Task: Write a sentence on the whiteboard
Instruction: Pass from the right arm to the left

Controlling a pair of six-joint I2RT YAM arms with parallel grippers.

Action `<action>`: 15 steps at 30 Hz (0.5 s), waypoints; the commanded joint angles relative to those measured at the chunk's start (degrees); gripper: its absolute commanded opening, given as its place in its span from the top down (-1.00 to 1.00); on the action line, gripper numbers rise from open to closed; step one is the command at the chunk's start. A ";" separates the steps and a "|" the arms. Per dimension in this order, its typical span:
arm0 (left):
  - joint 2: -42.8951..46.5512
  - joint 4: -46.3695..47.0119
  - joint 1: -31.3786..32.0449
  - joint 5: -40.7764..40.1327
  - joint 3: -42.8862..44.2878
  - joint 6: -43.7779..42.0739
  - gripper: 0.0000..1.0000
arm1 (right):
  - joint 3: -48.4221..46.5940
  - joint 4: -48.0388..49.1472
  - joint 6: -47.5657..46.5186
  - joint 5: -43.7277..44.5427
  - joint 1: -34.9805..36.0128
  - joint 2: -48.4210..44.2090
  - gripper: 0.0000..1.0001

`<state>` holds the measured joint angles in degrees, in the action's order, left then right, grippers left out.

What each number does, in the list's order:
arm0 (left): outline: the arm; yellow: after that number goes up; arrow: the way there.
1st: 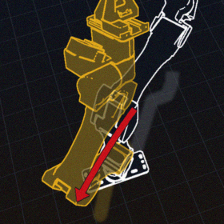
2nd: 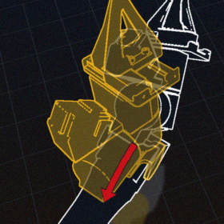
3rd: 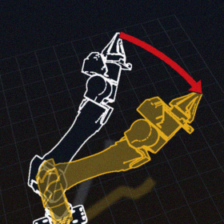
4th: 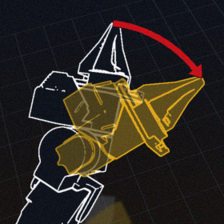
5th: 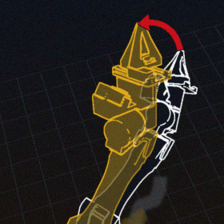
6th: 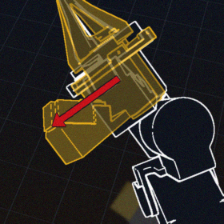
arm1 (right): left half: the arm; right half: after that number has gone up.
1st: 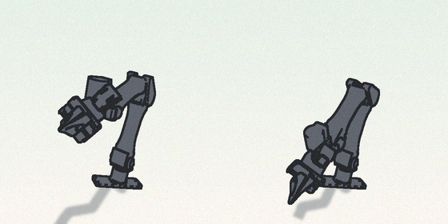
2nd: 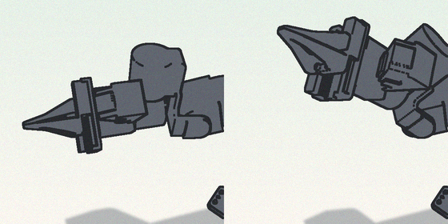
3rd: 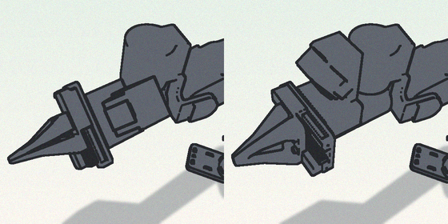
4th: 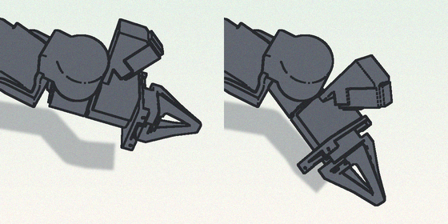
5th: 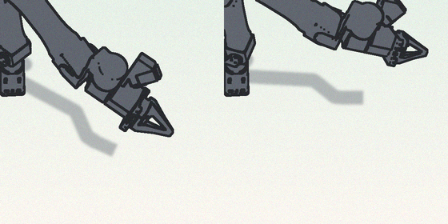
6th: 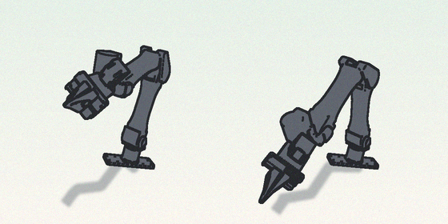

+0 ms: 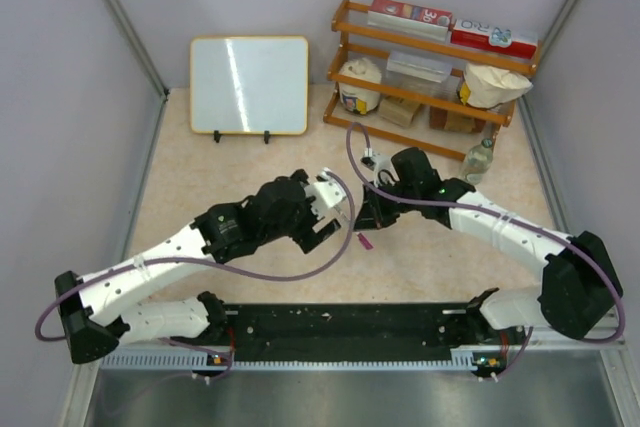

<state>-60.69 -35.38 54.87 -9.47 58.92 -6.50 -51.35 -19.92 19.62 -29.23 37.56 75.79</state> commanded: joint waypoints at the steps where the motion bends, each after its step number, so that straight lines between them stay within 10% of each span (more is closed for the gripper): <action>1: 0.65 7.86 7.16 -1.62 -0.20 -16.58 -0.83 | 0.55 -0.38 0.42 -10.05 -1.09 -3.36 1.00; 15: 0.75 10.77 15.44 -2.03 -6.45 -34.36 -0.82 | 2.75 -0.38 2.71 -18.75 -1.00 -5.21 1.00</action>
<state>-58.92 -27.00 69.25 -8.80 52.75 -35.29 -49.08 -21.06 22.06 -44.10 36.84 72.73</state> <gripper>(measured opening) 0.917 0.027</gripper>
